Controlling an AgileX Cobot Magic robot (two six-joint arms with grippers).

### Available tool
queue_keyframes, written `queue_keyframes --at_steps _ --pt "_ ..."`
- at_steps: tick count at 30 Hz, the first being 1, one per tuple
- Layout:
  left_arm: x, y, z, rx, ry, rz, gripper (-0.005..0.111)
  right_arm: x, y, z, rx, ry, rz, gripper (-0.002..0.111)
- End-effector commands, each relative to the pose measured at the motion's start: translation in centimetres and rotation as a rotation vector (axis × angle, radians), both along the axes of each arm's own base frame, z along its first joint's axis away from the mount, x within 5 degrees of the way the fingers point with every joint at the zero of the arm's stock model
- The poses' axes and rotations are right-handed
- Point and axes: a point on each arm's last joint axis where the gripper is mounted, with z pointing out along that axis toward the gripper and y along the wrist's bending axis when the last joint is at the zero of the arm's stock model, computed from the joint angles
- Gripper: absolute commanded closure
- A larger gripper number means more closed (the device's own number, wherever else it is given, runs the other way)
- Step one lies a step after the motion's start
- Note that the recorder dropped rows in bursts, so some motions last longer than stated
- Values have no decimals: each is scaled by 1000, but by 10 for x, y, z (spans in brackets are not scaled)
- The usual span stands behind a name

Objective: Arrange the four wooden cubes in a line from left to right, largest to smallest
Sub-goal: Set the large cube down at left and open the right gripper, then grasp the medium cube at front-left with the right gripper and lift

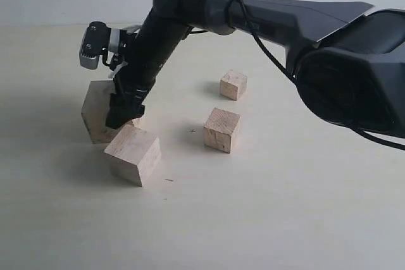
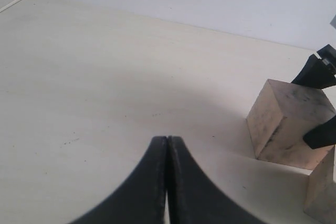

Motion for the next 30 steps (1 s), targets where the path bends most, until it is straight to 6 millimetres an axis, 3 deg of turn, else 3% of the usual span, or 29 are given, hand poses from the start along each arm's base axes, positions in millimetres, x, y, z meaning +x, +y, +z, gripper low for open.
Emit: queue_keyframes --at_steps 1,4,9,12,22,30 --pt "0 -1 2 -2 -20 -7 107 -1 0 6 15 11 10 96" --pt "0 -1 2 -2 -20 -7 107 -2 1 7 24 24 8 86" --pt "0 -1 2 -2 -20 -7 107 -3 3 8 50 50 -5 43" --pt "0 -1 2 -2 -20 -7 107 -1 3 9 59 30 -17 27" --pt "0 -1 2 -2 -20 -7 107 -3 2 35 86 16 -34 23" --pt "0 -1 2 -2 -20 -7 107 -15 -19 91 -36 85 -173 23"
